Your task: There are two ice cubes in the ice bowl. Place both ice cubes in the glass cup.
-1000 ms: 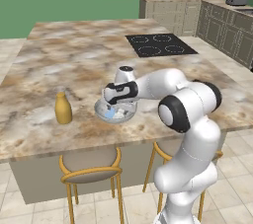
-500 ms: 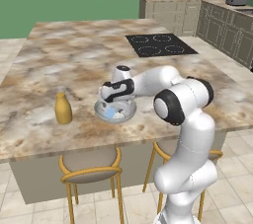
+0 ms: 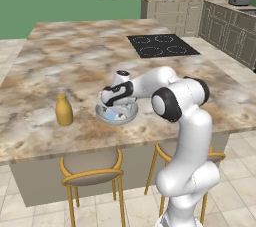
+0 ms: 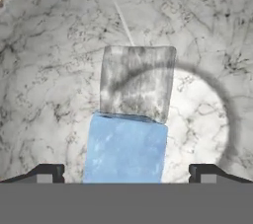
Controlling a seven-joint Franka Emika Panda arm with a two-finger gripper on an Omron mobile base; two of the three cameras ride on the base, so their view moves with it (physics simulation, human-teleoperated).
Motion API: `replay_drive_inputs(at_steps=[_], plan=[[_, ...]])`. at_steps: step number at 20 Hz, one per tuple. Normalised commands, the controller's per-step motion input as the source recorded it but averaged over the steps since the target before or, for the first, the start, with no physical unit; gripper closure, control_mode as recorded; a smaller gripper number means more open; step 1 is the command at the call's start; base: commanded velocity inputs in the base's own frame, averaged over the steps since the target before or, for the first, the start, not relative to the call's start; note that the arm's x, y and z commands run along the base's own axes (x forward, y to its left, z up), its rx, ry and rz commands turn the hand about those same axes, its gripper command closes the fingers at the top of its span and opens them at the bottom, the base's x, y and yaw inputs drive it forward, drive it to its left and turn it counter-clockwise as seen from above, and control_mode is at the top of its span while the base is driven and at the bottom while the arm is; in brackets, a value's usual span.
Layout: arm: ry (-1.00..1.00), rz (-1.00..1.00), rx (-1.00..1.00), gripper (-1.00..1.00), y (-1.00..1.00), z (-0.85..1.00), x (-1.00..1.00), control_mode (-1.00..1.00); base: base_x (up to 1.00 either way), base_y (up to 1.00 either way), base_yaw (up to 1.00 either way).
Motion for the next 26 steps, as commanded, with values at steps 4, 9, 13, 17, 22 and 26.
replay_drive_inputs(at_steps=[4,9,13,17,22,26], plan=[[0.00,0.00,0.00,-1.00,0.00,-0.28,0.13,-1.00,0.00,0.00,0.00],[0.00,0.00,0.00,-1.00,0.00,-0.24,0.10,-1.00,0.00,0.00,0.00],[0.04,0.00,0.00,1.00,0.00,-0.10,0.04,-1.00,0.00,0.00,0.00],[0.02,0.00,0.00,1.00,0.00,0.00,0.00,-1.00,0.00,0.00,0.00],[-0.18,0.00,0.00,1.00,-0.25,0.68,-0.22,-1.00,0.00,0.00,0.00],[-0.29,0.00,-0.03,1.00,-0.65,1.00,-0.66,-1.00,0.00,0.00,0.00]])
